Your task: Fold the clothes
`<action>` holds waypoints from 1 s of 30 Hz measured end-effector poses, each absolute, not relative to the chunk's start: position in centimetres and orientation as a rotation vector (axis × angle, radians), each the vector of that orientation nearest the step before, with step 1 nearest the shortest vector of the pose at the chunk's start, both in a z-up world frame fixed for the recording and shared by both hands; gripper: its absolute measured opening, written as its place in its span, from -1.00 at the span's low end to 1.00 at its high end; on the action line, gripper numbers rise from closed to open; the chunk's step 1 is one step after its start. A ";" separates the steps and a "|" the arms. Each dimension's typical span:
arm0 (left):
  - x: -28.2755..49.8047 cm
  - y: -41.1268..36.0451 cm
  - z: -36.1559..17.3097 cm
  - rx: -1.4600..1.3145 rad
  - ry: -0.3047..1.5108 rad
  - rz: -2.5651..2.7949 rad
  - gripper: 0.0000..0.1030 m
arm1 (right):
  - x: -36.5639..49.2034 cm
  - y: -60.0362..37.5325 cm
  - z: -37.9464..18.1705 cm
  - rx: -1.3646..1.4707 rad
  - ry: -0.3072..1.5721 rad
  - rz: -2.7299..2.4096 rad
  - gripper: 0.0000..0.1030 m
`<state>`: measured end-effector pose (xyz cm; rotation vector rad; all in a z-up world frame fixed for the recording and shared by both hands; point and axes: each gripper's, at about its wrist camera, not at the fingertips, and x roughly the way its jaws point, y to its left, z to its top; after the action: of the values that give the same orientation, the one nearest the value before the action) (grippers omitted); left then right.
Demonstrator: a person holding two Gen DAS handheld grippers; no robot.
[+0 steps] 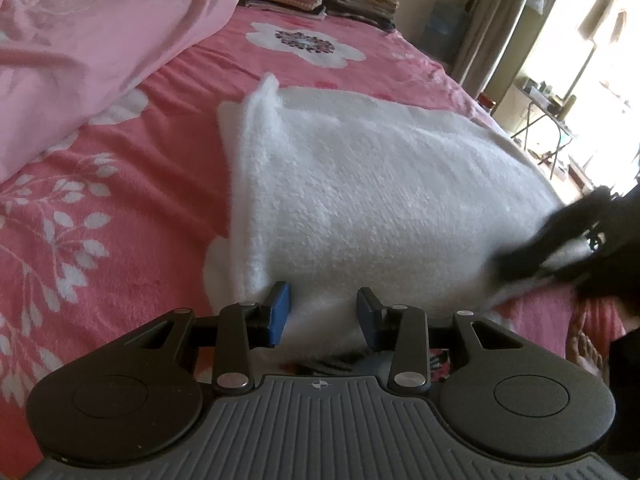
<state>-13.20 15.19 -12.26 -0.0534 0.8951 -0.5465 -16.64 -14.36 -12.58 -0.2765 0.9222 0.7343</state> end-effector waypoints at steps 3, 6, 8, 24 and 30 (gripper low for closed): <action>-14.3 15.1 -10.5 -0.013 0.859 -0.562 -0.22 | -17.0 -14.5 -13.4 -0.242 0.888 0.713 -0.78; -15.0 14.6 -9.0 0.000 0.808 -0.626 -0.17 | -16.6 -15.4 -13.3 -0.150 0.913 0.686 -0.78; -14.4 13.0 -9.2 0.041 0.806 -0.661 -0.15 | -16.7 -15.7 -13.5 -0.102 0.915 0.665 -0.78; -13.8 7.0 -13.0 0.252 0.842 -0.611 0.04 | -15.6 -17.7 -8.3 -0.073 0.734 0.428 -0.33; -13.4 6.6 -12.3 0.261 0.872 -0.618 0.11 | -13.8 -19.5 -12.5 -0.092 0.798 0.288 -0.23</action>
<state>-13.43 6.61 -12.30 0.2613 0.8720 -0.6177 -13.84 -19.53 -12.47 -0.0923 0.7982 0.2884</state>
